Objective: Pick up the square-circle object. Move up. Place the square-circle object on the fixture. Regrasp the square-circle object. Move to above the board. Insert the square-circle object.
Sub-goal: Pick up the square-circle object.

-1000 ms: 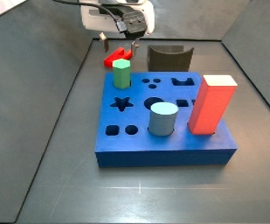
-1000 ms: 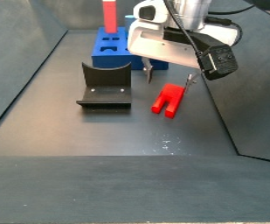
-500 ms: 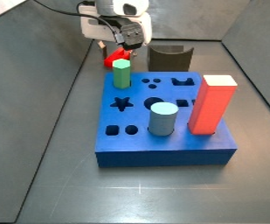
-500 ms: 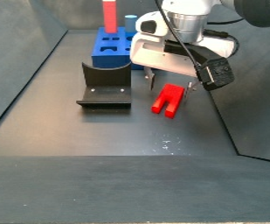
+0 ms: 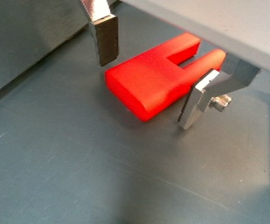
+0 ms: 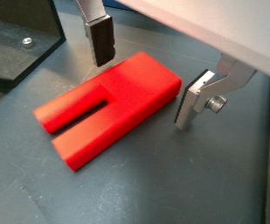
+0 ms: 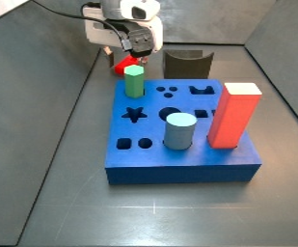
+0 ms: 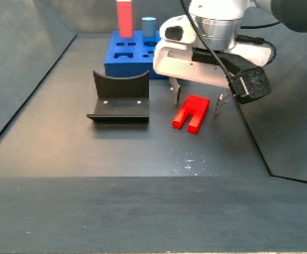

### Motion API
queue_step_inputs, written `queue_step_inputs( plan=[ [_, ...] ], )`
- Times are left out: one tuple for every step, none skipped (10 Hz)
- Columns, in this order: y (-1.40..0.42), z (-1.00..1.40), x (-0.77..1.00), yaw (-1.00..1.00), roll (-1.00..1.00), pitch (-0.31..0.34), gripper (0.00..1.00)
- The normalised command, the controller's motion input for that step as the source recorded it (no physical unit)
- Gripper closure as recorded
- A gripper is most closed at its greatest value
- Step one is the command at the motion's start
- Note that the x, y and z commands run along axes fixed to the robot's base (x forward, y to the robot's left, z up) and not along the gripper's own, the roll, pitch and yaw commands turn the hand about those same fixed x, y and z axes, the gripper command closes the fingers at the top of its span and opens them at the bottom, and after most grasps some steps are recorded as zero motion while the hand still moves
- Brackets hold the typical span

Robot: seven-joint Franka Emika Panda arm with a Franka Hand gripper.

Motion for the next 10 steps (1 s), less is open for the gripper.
queue_step_inputs(
  plan=[
    [0.0,0.0,0.0,0.0,0.0,0.0,1.0],
    [0.0,0.0,0.0,0.0,0.0,0.0,1.0],
    [0.0,0.0,0.0,0.0,0.0,0.0,1.0],
    [0.0,0.0,0.0,0.0,0.0,0.0,1.0],
    [0.0,0.0,0.0,0.0,0.0,0.0,1.0],
    [0.0,0.0,0.0,0.0,0.0,0.0,1.0],
    [0.0,0.0,0.0,0.0,0.0,0.0,1.0],
    [0.0,0.0,0.0,0.0,0.0,0.0,1.0],
    [0.0,0.0,0.0,0.0,0.0,0.0,1.0],
    [0.0,0.0,0.0,0.0,0.0,0.0,1.0]
  ],
)
